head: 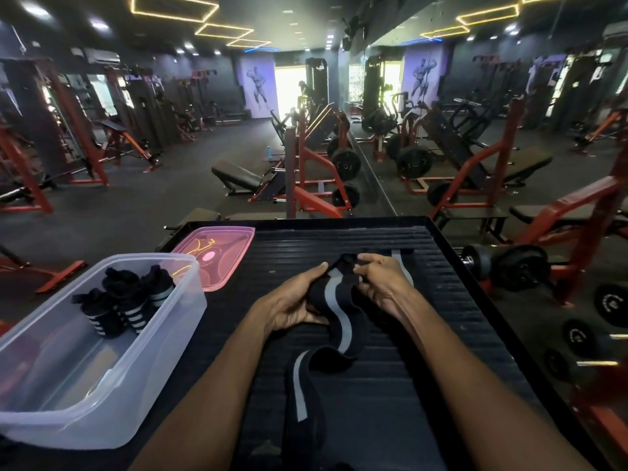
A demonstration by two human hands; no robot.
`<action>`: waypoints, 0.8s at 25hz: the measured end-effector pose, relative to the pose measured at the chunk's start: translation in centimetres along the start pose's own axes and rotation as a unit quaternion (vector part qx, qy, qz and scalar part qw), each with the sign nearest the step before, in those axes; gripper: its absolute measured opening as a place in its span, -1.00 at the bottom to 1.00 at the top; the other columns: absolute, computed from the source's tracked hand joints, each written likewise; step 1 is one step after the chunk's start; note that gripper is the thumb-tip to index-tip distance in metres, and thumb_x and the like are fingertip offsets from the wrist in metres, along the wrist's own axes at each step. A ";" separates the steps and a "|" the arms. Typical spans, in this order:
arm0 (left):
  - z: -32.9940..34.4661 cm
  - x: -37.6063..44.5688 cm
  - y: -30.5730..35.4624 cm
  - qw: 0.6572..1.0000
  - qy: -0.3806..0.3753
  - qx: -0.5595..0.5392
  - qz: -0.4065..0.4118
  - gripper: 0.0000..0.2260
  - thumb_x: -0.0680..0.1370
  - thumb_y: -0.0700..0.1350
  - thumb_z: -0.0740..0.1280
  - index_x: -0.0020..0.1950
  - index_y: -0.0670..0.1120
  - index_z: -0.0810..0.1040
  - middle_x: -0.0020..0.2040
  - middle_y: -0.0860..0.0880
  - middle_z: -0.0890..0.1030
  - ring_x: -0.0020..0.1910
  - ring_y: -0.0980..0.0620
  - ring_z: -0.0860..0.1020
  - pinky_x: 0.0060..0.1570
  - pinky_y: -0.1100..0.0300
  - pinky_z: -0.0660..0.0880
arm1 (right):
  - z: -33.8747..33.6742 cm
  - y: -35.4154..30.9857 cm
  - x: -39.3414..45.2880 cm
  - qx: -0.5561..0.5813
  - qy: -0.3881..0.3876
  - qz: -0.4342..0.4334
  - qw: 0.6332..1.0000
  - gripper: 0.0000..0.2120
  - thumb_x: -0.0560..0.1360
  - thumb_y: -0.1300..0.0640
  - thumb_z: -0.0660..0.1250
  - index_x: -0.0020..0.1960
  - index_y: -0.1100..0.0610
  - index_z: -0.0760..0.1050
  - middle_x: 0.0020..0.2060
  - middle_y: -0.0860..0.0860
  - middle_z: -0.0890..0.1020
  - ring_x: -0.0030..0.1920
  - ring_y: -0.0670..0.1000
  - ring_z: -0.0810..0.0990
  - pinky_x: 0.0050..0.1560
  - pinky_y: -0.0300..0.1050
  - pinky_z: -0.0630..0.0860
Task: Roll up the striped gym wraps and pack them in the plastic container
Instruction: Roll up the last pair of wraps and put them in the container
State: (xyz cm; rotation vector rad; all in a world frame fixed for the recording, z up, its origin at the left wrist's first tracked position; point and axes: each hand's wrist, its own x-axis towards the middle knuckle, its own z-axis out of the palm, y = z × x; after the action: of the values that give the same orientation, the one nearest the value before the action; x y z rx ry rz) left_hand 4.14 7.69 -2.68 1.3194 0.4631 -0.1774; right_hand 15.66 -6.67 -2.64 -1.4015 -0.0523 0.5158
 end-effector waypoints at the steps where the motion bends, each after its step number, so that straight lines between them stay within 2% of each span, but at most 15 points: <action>1: -0.1 0.1 0.1 0.999 0.034 -0.005 0.010 -0.55 0.57 0.16 0.32 0.26 -0.17 0.59 0.14 -0.20 0.67 0.04 -0.19 0.65 -0.05 -0.11 0.65 | 0.3 -0.1 -0.2 0.026 0.005 -0.001 1.000 -0.71 0.53 0.51 0.20 0.14 0.23 0.50 -0.25 0.15 0.56 -0.53 -0.08 0.47 -0.60 -0.27 0.33; 3: 0.1 0.6 -0.2 0.994 0.088 -0.037 0.056 -0.64 0.56 0.04 0.39 0.17 -0.22 0.62 0.08 -0.20 0.67 -0.03 -0.15 0.64 -0.06 -0.06 0.64 | 0.7 0.0 -0.5 0.060 0.012 0.007 0.998 -0.73 0.53 0.53 0.14 -0.02 0.24 0.49 -0.30 0.13 0.51 -0.59 -0.13 0.42 -0.65 -0.30 0.24; 5: 0.6 0.9 -0.4 0.980 0.136 -0.076 0.127 -0.84 0.56 -0.12 0.41 0.04 -0.20 0.64 0.01 -0.20 0.68 -0.08 -0.09 0.65 -0.03 0.01 0.60 | 1.1 0.2 -0.8 0.085 -0.008 0.022 0.996 -0.72 0.50 0.54 0.11 -0.14 0.24 0.48 -0.34 0.13 0.48 -0.55 -0.10 0.40 -0.64 -0.29 0.23; 7: 0.6 1.0 -0.3 0.965 0.172 -0.083 0.180 -0.93 0.57 -0.20 0.40 -0.04 -0.17 0.67 -0.04 -0.20 0.70 -0.10 -0.08 0.66 0.00 0.04 0.59 | 1.3 0.2 -1.1 0.064 -0.040 0.020 0.997 -0.80 0.47 0.50 0.18 -0.11 0.28 0.52 -0.27 0.19 0.56 -0.43 -0.02 0.49 -0.54 -0.22 0.38; 9: 0.3 0.9 -0.1 0.959 0.184 -0.071 0.201 -0.90 0.58 -0.18 0.40 -0.06 -0.17 0.69 -0.07 -0.20 0.71 -0.14 -0.10 0.65 -0.04 0.02 0.58 | 0.8 0.1 -0.9 -0.056 -0.032 -0.047 0.997 -0.79 0.44 0.36 0.36 0.04 0.19 0.58 -0.05 0.15 0.68 -0.19 0.06 0.67 -0.21 -0.07 0.62; 11: 0.1 0.5 0.1 0.960 0.186 -0.017 0.211 -0.92 0.57 -0.19 0.40 -0.03 -0.13 0.70 -0.14 -0.16 0.69 -0.33 0.01 0.58 -0.29 0.15 0.53 | 0.2 -0.6 -1.3 -0.144 0.012 -0.166 0.975 -0.72 0.44 0.22 0.47 0.12 0.02 0.60 0.02 0.04 0.69 -0.02 0.02 0.69 0.03 -0.04 0.63; 12: 0.1 0.3 0.0 0.959 0.182 0.031 0.217 -0.92 0.57 -0.20 0.40 0.00 -0.12 0.70 -0.17 -0.14 0.68 -0.40 0.06 0.53 -0.40 0.22 0.47 | 0.0 -1.0 -1.7 -0.158 0.003 -0.228 0.961 -0.74 0.45 0.19 0.49 0.10 -0.04 0.62 0.03 0.01 0.69 0.03 -0.01 0.68 0.08 -0.07 0.61; 14: 0.4 0.0 -0.1 0.951 0.158 0.131 0.230 -0.87 0.57 -0.18 0.41 0.08 -0.09 0.71 -0.17 -0.09 0.70 -0.43 0.10 0.47 -0.43 0.28 0.43 | -0.1 -1.7 -2.4 -0.180 -0.052 -0.307 0.933 -0.82 0.46 0.16 0.50 0.03 -0.05 0.67 0.02 -0.05 0.71 0.07 -0.06 0.68 0.13 -0.13 0.59; 17: 0.6 -0.3 -0.3 0.943 0.107 0.225 0.219 -0.89 0.56 -0.16 0.42 0.05 -0.11 0.71 -0.25 0.00 0.68 -0.44 0.14 0.46 -0.39 0.30 0.43 | -0.5 -2.2 -3.0 -0.247 -0.124 -0.294 0.915 -0.87 0.47 0.13 0.51 0.01 0.02 0.70 -0.08 -0.07 0.74 0.00 -0.14 0.69 0.11 -0.21 0.58; 20: 0.7 -0.5 -0.3 0.944 0.093 0.229 0.221 -0.90 0.55 -0.15 0.44 0.02 -0.03 0.73 -0.20 0.05 0.71 -0.37 0.18 0.54 -0.35 0.29 0.46 | -1.6 -1.8 -2.3 -0.352 -0.166 -0.257 0.884 -0.96 0.49 0.10 0.49 -0.10 -0.01 0.72 -0.16 -0.09 0.75 -0.07 -0.13 0.71 0.04 -0.12 0.61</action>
State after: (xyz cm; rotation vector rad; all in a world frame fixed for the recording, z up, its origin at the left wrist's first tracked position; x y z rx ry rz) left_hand 3.70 6.81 -2.64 1.8738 0.2780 0.2314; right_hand 14.67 -9.14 -0.60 -1.8956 -0.9495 0.2843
